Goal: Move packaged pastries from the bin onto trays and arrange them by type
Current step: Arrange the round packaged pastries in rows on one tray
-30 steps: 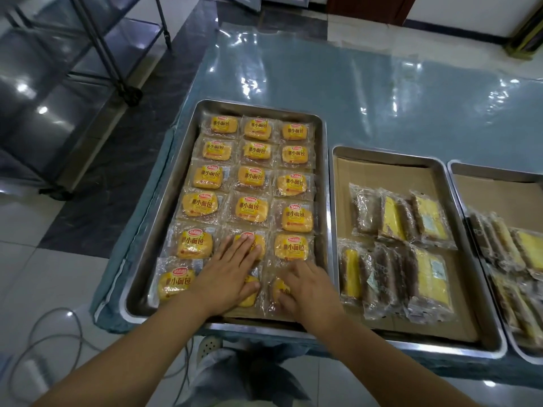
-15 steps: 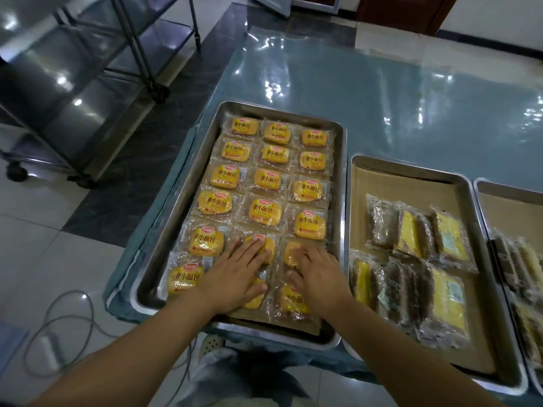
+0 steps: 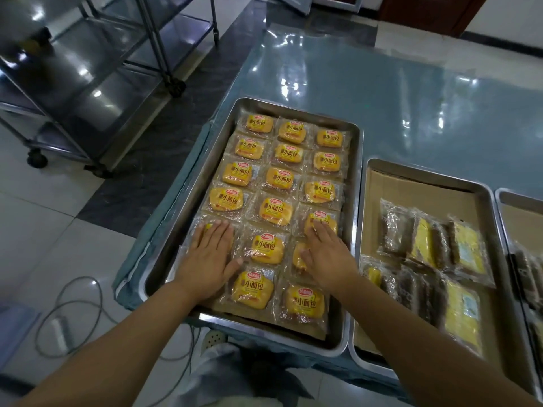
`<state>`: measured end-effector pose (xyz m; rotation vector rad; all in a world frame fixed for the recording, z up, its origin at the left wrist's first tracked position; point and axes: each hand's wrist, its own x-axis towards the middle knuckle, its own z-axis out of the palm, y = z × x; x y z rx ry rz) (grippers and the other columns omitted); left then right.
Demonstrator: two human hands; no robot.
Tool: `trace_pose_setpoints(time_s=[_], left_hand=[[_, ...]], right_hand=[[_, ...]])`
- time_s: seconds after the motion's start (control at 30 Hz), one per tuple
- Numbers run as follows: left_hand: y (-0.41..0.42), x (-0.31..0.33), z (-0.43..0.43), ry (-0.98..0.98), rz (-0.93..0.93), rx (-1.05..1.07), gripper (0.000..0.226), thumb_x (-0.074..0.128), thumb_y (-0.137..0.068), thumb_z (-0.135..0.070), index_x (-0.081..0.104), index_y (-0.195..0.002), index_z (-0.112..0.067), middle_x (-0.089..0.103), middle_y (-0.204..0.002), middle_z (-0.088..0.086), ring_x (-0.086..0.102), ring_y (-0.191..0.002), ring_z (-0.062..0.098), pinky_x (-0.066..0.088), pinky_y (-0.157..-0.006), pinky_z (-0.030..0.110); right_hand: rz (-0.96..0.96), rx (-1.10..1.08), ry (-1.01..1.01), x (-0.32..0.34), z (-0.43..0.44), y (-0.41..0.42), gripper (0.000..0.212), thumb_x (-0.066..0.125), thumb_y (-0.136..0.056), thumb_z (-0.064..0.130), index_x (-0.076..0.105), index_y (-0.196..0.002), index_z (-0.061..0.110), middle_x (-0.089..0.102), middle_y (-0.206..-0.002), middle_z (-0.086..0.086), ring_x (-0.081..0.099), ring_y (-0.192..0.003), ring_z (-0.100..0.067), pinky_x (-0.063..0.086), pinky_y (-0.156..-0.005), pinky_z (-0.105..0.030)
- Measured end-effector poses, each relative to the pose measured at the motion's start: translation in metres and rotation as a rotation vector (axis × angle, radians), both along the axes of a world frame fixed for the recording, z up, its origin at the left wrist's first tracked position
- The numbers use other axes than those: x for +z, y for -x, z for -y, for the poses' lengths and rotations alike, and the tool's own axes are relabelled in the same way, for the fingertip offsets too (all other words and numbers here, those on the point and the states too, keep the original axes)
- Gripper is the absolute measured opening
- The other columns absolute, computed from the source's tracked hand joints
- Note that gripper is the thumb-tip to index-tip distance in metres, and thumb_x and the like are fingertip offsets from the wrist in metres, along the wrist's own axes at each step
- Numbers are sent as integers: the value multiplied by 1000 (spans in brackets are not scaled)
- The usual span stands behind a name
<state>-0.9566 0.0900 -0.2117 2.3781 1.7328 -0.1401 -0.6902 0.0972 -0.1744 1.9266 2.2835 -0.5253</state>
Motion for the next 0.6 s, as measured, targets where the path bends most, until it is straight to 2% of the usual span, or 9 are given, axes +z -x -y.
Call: trace_pose_setpoints(time_s=[0.17,0.27,0.33,0.4,0.5,0.6], left_hand=[[0,1,-1,3,18,-19,94,-11,-78,-74,-1,-149,-13,7,-158,8,-14,-138,12,-25,-109,33],[0,7,2,-14,32,-34,94,-5,-79,-78,-4,-148,-13,4,-157,8,-14,-139,13,-27,-108,33],[-5,10,7,-32,30,-77,92,0,-80,-79,-8,-146,-14,-2,-155,5,-15,-140,15,-24,-109,36],[-12,11,11,-39,24,-123,91,2,-81,-79,-9,-145,-15,-7,-154,5,-18,-140,18,-21,-111,39],[-22,9,14,-37,-10,-176,89,-2,-81,-77,-18,-144,-15,-19,-152,6,-29,-137,20,-22,-111,42],[-26,6,16,-21,-48,-223,87,-7,-81,-75,-22,-142,-15,-24,-152,9,-31,-137,22,-23,-109,43]], right_hand=[[-28,59,-161,3,20,1,51,47,-92,37,40,-139,19,40,-141,0,32,-130,-19,27,-107,-36],[-100,72,-224,4,36,0,36,58,-87,33,59,-120,19,56,-117,0,48,-109,-20,39,-93,-36],[-146,112,-273,5,48,0,25,68,-79,31,66,-102,20,59,-96,3,53,-91,-17,45,-79,-34],[-164,171,-270,4,60,-1,27,75,-70,34,67,-93,22,59,-85,6,54,-81,-15,44,-72,-30],[-140,218,-229,2,69,-3,35,79,-65,40,68,-94,24,62,-83,5,59,-77,-15,44,-69,-29],[-126,207,-157,2,68,-5,31,70,-75,39,67,-100,20,65,-92,0,60,-85,-21,44,-76,-34]])
